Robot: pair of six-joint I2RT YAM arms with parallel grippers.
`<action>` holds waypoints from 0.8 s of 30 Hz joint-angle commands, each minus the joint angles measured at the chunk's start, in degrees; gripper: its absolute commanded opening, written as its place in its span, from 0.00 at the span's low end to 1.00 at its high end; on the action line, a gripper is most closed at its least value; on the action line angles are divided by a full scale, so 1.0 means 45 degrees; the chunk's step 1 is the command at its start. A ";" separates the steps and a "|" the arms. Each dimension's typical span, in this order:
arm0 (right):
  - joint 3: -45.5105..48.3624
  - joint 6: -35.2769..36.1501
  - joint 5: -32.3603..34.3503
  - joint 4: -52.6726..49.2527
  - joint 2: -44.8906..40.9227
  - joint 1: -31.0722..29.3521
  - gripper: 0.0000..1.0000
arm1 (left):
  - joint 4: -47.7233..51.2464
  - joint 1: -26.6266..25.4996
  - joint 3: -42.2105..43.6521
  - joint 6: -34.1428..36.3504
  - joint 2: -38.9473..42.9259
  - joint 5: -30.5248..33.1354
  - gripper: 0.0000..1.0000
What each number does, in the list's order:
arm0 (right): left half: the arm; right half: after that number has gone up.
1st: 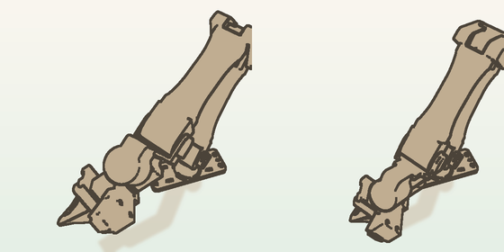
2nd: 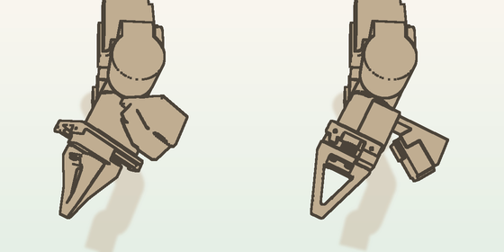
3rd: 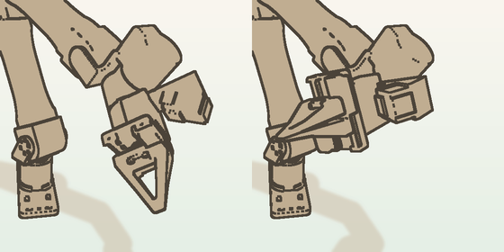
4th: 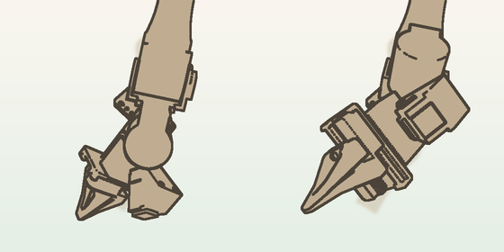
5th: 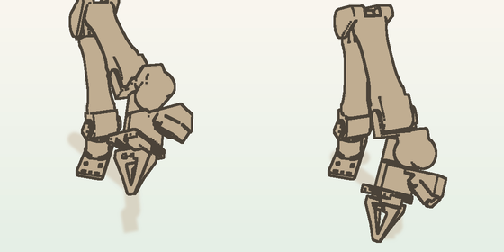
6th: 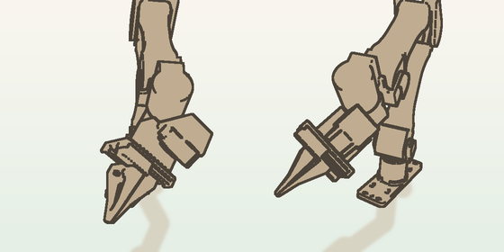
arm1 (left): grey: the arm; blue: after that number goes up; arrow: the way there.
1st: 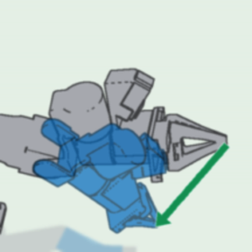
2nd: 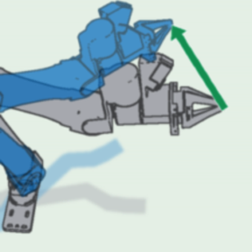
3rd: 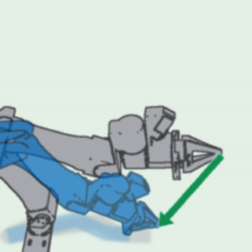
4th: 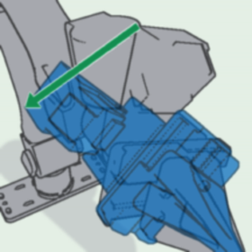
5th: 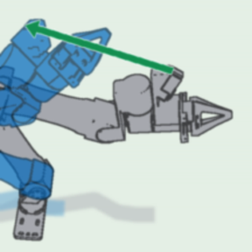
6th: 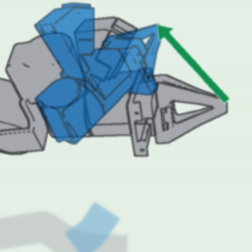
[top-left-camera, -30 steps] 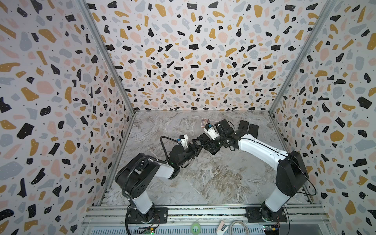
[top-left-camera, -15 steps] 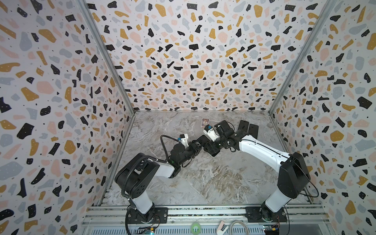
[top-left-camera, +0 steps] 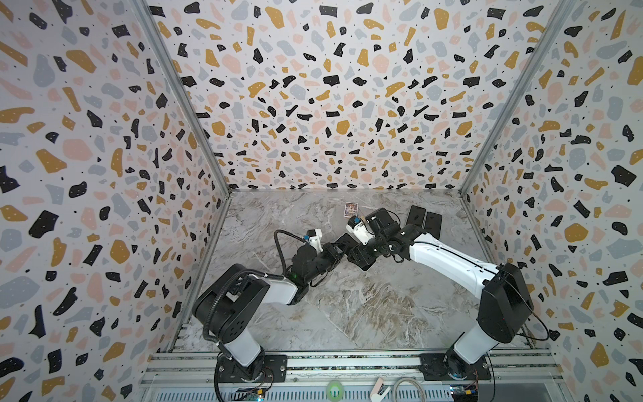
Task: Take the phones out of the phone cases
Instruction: 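Grasp the phone's edge with the left gripper while the right gripper releases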
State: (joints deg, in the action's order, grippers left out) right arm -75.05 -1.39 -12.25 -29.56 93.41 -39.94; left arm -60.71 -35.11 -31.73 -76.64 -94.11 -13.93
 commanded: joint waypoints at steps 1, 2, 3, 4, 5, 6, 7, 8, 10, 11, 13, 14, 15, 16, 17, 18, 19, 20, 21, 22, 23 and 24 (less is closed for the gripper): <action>-0.0017 0.0047 -0.0030 0.0120 -0.0841 -0.0107 0.29 | -0.0195 -0.0049 -0.0099 0.0361 0.0427 0.0072 0.11; 0.0011 0.0003 -0.0024 0.0176 -0.0883 -0.0108 0.29 | -0.0213 -0.0049 -0.0079 0.0333 0.0486 0.0079 0.09; 0.0053 -0.0055 -0.0041 0.0230 -0.0954 -0.0108 0.29 | -0.0203 -0.0058 -0.0067 0.0331 0.0583 0.0065 0.07; 0.0109 -0.0081 -0.0061 0.0312 -0.1021 -0.0108 0.31 | -0.0158 -0.0049 -0.0078 0.0324 0.0699 0.0035 0.06; 0.0160 -0.0147 -0.0102 0.0380 -0.1079 -0.0108 0.33 | -0.0147 -0.0050 -0.0079 0.0326 0.0824 0.0027 0.04; 0.0245 -0.0256 -0.0114 0.0495 -0.1207 -0.0108 0.35 | -0.0106 -0.0058 -0.0089 0.0364 0.0985 0.0018 0.02; 0.0314 -0.0328 -0.0153 0.0590 -0.1286 -0.0109 0.37 | -0.0028 -0.0049 -0.0098 0.0409 0.1126 0.0029 0.00; 0.0424 -0.0453 -0.0207 0.0733 -0.1429 -0.0108 0.41 | 0.0116 -0.0049 -0.0118 0.0483 0.1307 0.0033 0.00; 0.0622 -0.0703 -0.0374 0.1090 -0.1809 -0.0118 0.51 | 0.0277 -0.0058 -0.0100 0.0617 0.1718 0.0131 0.00; 0.0759 -0.0921 -0.0421 0.1364 -0.2101 -0.0108 0.58 | 0.0313 -0.0059 -0.0079 0.0687 0.1927 0.0177 0.00; 0.1143 -0.1369 -0.0575 0.1998 -0.2778 -0.0108 0.70 | 0.0502 -0.0051 -0.0040 0.0806 0.2377 0.0297 0.00; 0.1404 -0.1611 -0.0658 0.2385 -0.3213 -0.0108 0.77 | 0.0558 -0.0029 -0.0040 0.0866 0.2611 0.0329 0.00; 0.1701 -0.1934 -0.0722 0.2832 -0.3690 -0.0108 0.84 | 0.0585 -0.0013 -0.0030 0.0942 0.2854 0.0362 0.00; 0.1986 -0.2172 -0.0793 0.3255 -0.4132 -0.0108 0.88 | 0.0606 0.0019 -0.0040 0.0955 0.3084 0.0400 0.00; 0.2292 -0.2460 -0.0825 0.3697 -0.4637 -0.0108 0.93 | 0.0619 0.0058 -0.0040 0.1002 0.3335 0.0455 0.00; 0.2594 -0.2741 -0.0822 0.4094 -0.5140 -0.0090 0.96 | 0.0655 0.0097 -0.0057 0.1080 0.3590 0.0528 0.00; 0.2878 -0.3022 -0.0850 0.4501 -0.5631 -0.0089 0.98 | 0.0843 0.0126 -0.0106 0.1199 0.3876 0.0626 0.00; 0.3113 -0.3285 -0.0866 0.4820 -0.6039 -0.0070 1.00 | 0.1020 0.0150 -0.0164 0.1315 0.4115 0.0727 0.00; 0.3410 -0.3606 -0.0913 0.5245 -0.6497 -0.0034 0.99 | 0.1152 0.0181 -0.0229 0.1493 0.4380 0.0811 0.00; 0.3686 -0.3932 -0.1009 0.5628 -0.6893 -0.0012 0.99 | 0.1221 0.0176 -0.0290 0.1623 0.4626 0.0879 0.00; 0.3877 -0.4215 -0.1101 0.5912 -0.7197 0.0042 0.99 | 0.1235 0.0200 -0.0321 0.1693 0.4835 0.0931 0.00; 0.4103 -0.4592 -0.1218 0.6216 -0.7542 0.0082 0.99 | 0.1174 0.0198 -0.0362 0.1769 0.5046 0.0997 0.00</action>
State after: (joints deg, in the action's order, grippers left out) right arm -58.41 -15.75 -15.94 -8.40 62.54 -40.01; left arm -51.31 -34.54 -31.64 -71.09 -74.65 -10.87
